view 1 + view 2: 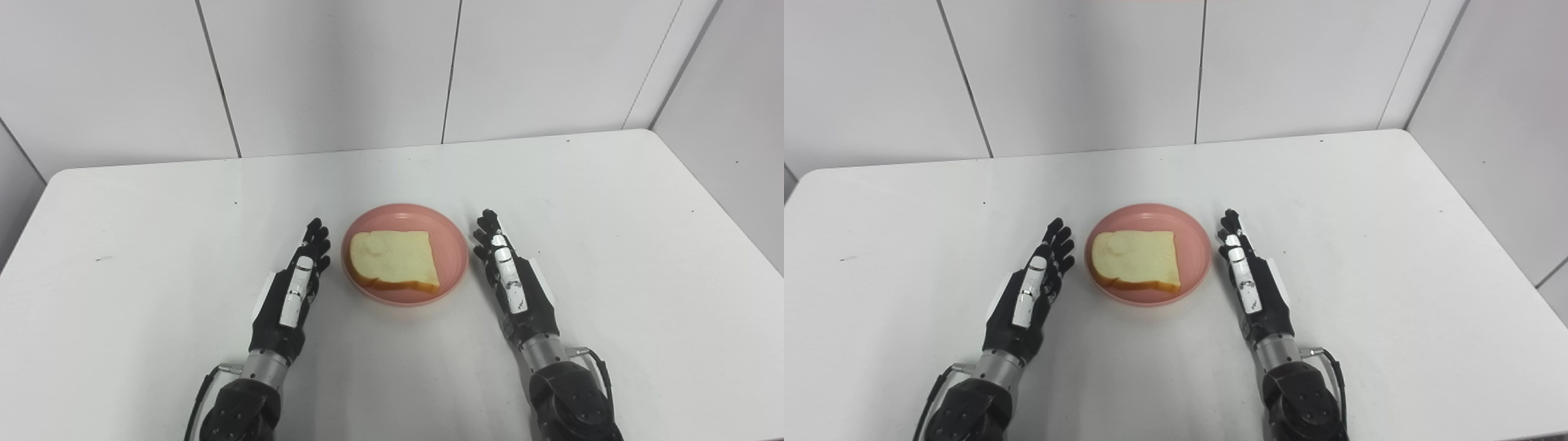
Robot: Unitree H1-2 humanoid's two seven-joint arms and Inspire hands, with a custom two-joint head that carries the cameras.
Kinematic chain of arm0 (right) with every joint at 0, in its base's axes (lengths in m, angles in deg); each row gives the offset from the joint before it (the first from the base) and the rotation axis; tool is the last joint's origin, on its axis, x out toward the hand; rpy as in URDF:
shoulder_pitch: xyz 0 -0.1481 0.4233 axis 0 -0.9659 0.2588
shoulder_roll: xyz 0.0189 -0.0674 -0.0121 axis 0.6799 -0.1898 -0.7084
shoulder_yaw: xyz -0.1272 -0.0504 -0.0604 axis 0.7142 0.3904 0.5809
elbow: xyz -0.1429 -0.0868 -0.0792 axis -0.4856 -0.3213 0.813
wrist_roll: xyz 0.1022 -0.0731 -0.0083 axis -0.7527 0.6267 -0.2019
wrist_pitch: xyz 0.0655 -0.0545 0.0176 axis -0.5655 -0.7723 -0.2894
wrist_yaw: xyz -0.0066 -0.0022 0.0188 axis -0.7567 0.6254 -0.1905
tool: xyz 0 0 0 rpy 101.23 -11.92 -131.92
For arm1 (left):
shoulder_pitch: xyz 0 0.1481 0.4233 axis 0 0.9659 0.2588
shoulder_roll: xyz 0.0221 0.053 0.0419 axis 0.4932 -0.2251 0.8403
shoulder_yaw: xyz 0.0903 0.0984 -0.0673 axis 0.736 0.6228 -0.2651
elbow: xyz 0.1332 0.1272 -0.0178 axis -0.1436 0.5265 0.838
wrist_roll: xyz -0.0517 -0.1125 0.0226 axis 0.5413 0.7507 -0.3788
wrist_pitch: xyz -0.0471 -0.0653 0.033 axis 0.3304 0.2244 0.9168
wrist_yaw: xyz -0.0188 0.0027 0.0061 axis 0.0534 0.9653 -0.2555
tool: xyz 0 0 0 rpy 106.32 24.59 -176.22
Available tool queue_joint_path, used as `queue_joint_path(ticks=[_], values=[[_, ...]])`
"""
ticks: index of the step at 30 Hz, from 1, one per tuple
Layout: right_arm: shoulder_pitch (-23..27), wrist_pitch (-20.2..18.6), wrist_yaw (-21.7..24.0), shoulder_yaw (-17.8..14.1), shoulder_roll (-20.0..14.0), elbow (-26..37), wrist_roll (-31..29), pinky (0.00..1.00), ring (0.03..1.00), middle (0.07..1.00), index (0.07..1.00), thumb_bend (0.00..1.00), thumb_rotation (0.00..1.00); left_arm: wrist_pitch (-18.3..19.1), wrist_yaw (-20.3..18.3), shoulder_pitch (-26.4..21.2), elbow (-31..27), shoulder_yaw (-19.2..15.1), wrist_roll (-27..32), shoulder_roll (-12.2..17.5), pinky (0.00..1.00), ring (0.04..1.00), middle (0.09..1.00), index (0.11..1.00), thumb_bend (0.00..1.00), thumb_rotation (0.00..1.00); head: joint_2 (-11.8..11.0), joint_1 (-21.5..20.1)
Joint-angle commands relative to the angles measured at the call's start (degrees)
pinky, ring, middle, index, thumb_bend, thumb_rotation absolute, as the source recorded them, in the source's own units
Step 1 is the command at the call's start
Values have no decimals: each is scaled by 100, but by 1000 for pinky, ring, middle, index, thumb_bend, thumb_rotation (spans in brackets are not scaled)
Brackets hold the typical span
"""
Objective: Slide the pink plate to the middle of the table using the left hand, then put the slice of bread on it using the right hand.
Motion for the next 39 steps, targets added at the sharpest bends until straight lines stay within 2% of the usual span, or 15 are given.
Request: queue_joint_path(ticks=[1, 4, 7, 11, 16, 20, 26, 32, 39], values=[[-194, 168, 63, 20, -18, -424, -20, 999, 983, 993, 986, 432, 1000, 332, 52, 438, 221, 26, -40, 32, 1000, 1000, 1000, 1000, 400, 1000, -3, 6], [-149, 267, 115, 58, -20, -531, -62, 1000, 976, 987, 979, 393, 1000, 368, 13, 402, 225, 39, -39, 77, 1000, 1000, 1000, 1000, 417, 1000, 0, -58], [-141, 191, 94, 86, -27, -510, -12, 1000, 973, 980, 971, 383, 1000, 414, -64, 350, 224, 39, 27, 110, 1000, 1000, 1000, 1000, 451, 1000, 10, -51], [-152, 140, 91, 103, -47, -461, 16, 1000, 976, 979, 968, 389, 1000, 356, 35, 290, 291, 11, -4, 44, 1000, 1000, 1000, 1000, 432, 1000, 19, -43], [-145, 239, 90, 88, -92, -473, 32, 1000, 971, 975, 966, 376, 1000, 56, 218, 233, 379, 3, -211, -11, 1000, 1000, 1000, 1000, 428, 1000, 51, -42], [-113, 215, 100, 34, -100, -526, -60, 993, 972, 974, 970, 390, 1000, -76, 216, 151, 421, 156, -579, 140, 1000, 1000, 1000, 1000, 473, 1000, 52, -62], [-128, 164, 130, 23, -115, -476, -112, 1000, 978, 980, 979, 374, 1000, -29, 199, 164, 330, 136, -577, 144, 1000, 1000, 1000, 1000, 470, 1000, 70, -44], [-158, 118, 102, 69, -103, -377, -27, 1000, 976, 980, 976, 403, 1000, -36, 248, 219, 269, 130, -597, 116, 1000, 1000, 1000, 1000, 451, 1000, 85, -21], [-145, 189, 58, 16, -123, -387, -4, 982, 972, 980, 976, 384, 1000, 141, 235, 254, 91, 145, -656, 180, 1000, 1000, 1000, 1000, 451, 1000, 17, 30]])
